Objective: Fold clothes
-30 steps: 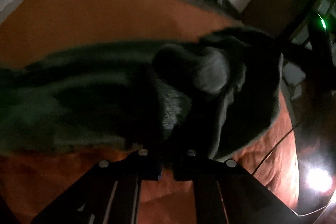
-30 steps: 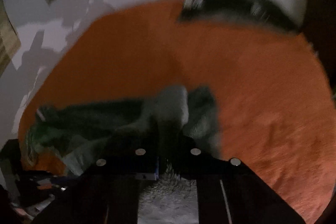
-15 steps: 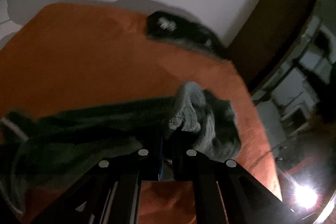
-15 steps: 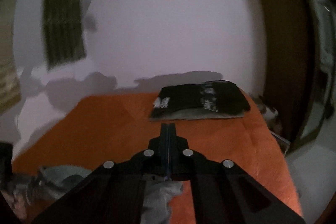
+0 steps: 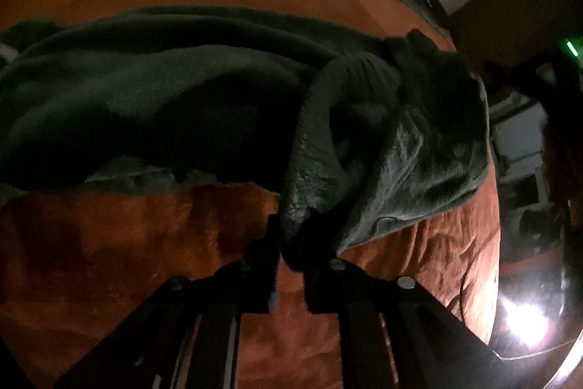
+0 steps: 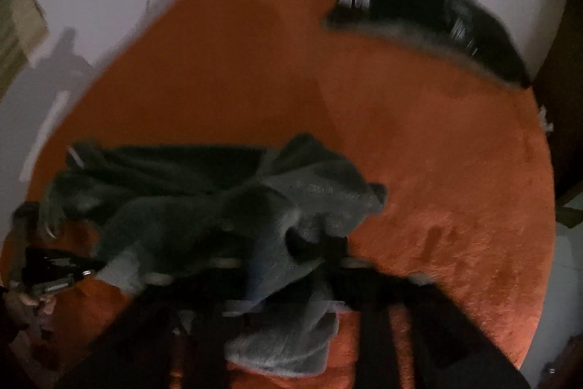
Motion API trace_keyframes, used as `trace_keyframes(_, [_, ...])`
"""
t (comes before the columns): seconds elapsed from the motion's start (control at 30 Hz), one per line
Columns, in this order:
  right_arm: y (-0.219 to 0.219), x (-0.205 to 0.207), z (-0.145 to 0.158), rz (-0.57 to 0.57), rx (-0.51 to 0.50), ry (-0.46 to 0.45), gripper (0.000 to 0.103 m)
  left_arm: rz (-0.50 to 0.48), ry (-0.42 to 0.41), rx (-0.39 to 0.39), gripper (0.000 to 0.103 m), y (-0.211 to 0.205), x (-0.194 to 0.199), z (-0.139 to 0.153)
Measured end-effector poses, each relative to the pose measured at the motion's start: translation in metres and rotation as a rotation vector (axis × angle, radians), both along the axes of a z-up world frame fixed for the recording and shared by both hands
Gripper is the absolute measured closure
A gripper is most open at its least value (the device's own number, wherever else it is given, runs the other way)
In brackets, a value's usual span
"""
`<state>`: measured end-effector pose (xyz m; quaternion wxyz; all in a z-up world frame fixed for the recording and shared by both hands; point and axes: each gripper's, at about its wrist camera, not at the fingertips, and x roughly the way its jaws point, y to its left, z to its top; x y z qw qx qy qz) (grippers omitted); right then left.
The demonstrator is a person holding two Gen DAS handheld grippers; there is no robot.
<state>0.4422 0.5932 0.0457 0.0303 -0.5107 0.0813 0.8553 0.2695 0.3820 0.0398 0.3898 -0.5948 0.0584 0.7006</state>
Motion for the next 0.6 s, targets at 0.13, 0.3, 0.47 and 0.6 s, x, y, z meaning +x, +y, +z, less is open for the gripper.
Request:
trace_keyframes(0.13, [0.013,-0.056,-0.020,-0.010,0.034,-0.071,0.032,-0.017,0.034,-0.016,0.073,0.008,-0.009,0.003])
trace_keyframes(0.3, [0.020,-0.101,-0.048,0.016,-0.009,-0.246,0.028,-0.037,0.024,-0.025,0.067,0.025,-0.038,0.011])
trace_keyframes(0.47, [0.013,-0.114,-0.085,0.055,0.006,-0.410,0.065,-0.100,-0.022,-0.070,0.059,0.044,-0.047,-0.001])
trace_keyframes(0.6, [0.014,-0.096,-0.062,0.008,-0.017,-0.258,0.087,-0.155,-0.023,-0.013,0.096,0.057,-0.036,-0.004])
